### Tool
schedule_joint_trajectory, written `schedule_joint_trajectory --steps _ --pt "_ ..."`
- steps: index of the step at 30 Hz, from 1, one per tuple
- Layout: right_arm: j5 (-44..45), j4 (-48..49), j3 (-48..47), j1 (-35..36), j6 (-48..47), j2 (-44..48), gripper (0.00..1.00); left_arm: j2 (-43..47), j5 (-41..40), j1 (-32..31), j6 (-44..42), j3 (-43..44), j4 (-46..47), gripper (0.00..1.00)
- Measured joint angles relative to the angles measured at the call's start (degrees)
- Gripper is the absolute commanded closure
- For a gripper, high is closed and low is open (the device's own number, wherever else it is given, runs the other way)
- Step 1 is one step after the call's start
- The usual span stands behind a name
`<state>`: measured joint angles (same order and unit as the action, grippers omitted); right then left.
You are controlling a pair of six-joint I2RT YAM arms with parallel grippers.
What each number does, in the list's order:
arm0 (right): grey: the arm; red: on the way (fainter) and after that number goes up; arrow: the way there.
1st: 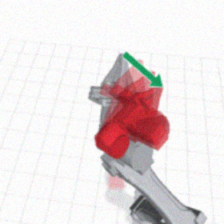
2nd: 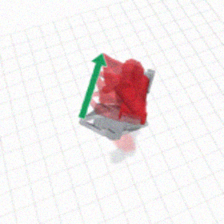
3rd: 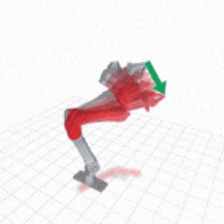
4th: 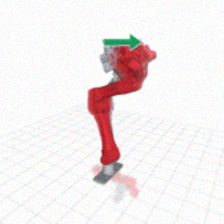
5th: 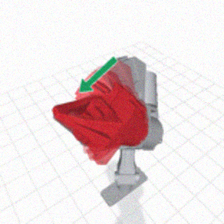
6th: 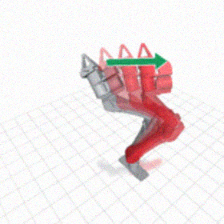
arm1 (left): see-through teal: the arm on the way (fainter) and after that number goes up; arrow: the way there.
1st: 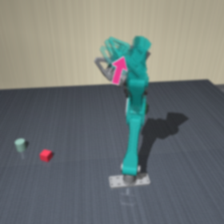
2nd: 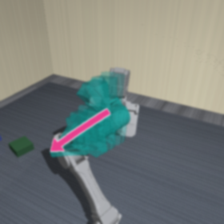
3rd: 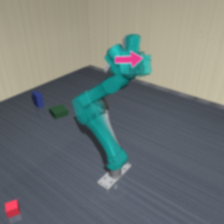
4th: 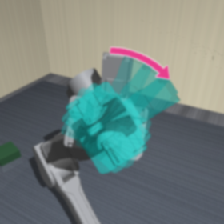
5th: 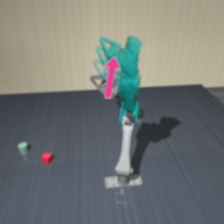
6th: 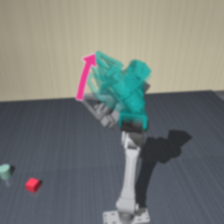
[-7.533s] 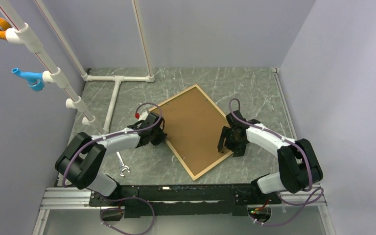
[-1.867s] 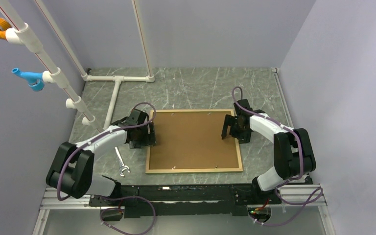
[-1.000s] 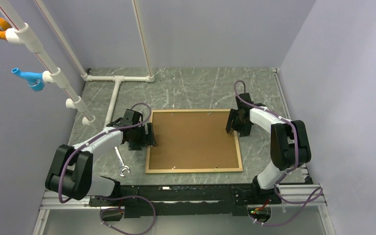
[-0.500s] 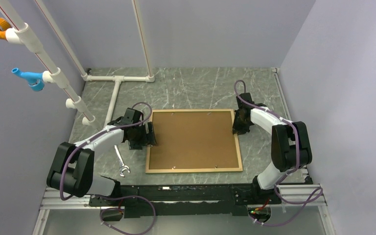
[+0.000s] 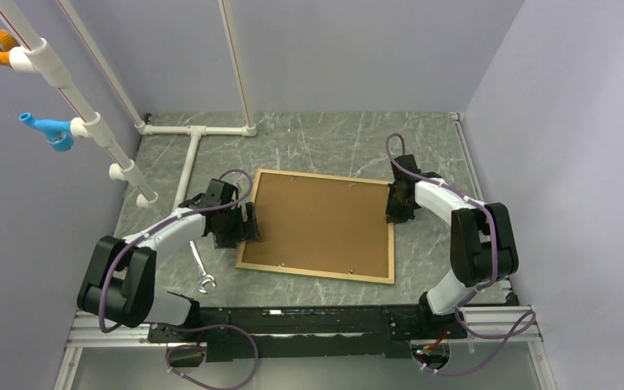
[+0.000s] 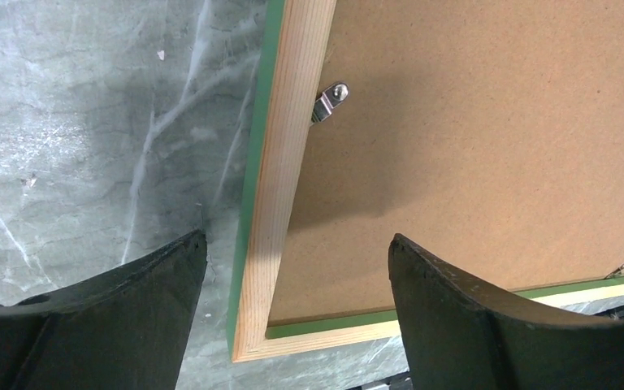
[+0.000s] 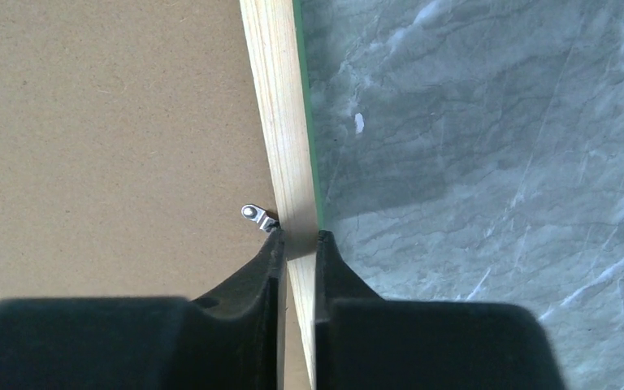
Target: Put the photo into the frame
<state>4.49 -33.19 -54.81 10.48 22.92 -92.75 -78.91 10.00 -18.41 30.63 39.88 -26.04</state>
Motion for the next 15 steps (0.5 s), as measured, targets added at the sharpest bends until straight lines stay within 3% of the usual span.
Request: schedule_joint_trajectory --steps 4,7,11,15 --pt "-1.0 0.3 0.8 -0.2 1.2 0.6 0.51 1.0 -2.1 0.0 0.0 0.0 -1.9 0.12" --pt "-2.1 0.0 1.7 -0.3 2.0 1.8 0.38 3.1 -5.7 -0.3 0.0 0.5 -5.9 0.09" --pt "-3.2 -0.2 2.4 -0.3 2.5 3.4 0.27 7.0 -11.1 -2.1 -0.1 3.3 -10.5 0.01" --pt "-4.6 -0.1 3.1 -0.3 2.8 5.8 0.23 10.2 -15.4 -7.6 -2.2 6.8 -12.5 0.01"
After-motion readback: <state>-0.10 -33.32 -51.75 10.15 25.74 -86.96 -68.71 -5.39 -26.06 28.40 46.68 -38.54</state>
